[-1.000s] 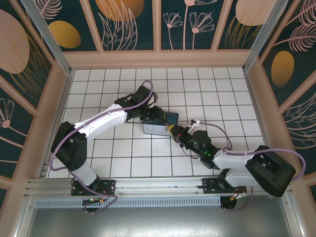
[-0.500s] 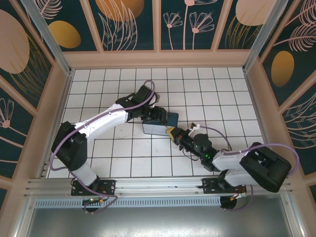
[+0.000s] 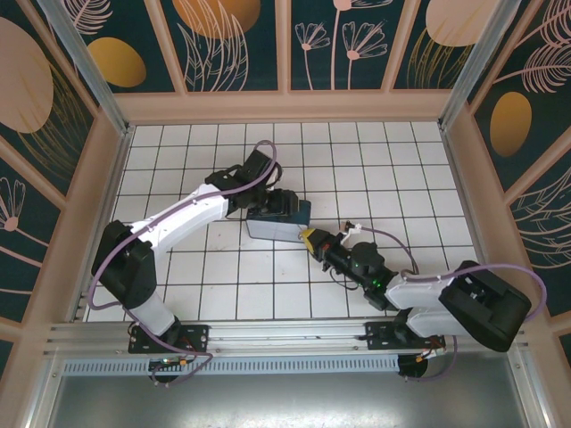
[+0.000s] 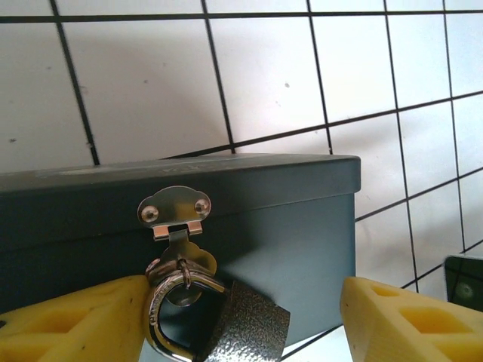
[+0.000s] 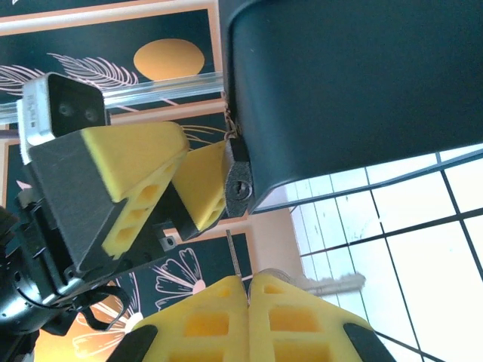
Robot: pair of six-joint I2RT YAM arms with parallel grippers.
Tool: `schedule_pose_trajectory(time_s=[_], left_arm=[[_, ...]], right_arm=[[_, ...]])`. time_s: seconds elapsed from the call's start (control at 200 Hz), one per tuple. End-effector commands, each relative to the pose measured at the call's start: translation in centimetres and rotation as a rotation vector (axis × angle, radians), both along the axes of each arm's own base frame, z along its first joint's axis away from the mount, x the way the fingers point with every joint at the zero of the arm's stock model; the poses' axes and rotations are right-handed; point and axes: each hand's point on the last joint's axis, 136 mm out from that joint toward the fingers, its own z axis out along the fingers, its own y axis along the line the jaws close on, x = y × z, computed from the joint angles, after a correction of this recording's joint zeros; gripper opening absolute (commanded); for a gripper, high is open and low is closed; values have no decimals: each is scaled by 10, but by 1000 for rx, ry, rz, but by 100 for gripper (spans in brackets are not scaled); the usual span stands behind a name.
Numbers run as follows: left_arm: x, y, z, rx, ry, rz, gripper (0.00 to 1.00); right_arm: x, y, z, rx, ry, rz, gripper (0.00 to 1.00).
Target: Unlock a padlock with a key
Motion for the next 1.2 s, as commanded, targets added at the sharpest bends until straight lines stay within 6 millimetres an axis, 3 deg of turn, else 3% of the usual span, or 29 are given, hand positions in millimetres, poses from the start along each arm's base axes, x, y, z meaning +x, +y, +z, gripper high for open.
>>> schedule_pose_trajectory(time_s=[0.0,0.255,0.54,0.756,0.926,1.196], left_arm=[[-7,20,-7,94,52,7,69],[-12,22,-7,68,85,18,75],[-6,40,23,118,6,32,76],[-16,33,30,39,39,33,78],[-25,18,28,-58,91,13,78],[-27,18,11,-43,120,12,78]], right_arm=[[5,0,10,-19,-28,-23,0],[9,17,18,-42,-53,22,0],[10,26,9,-53,-37,43,0],[12,32,11,-59,-49,62,0],[9,32,12,-56,-54,63,0],[9,27,14,-70,-63,48,0]])
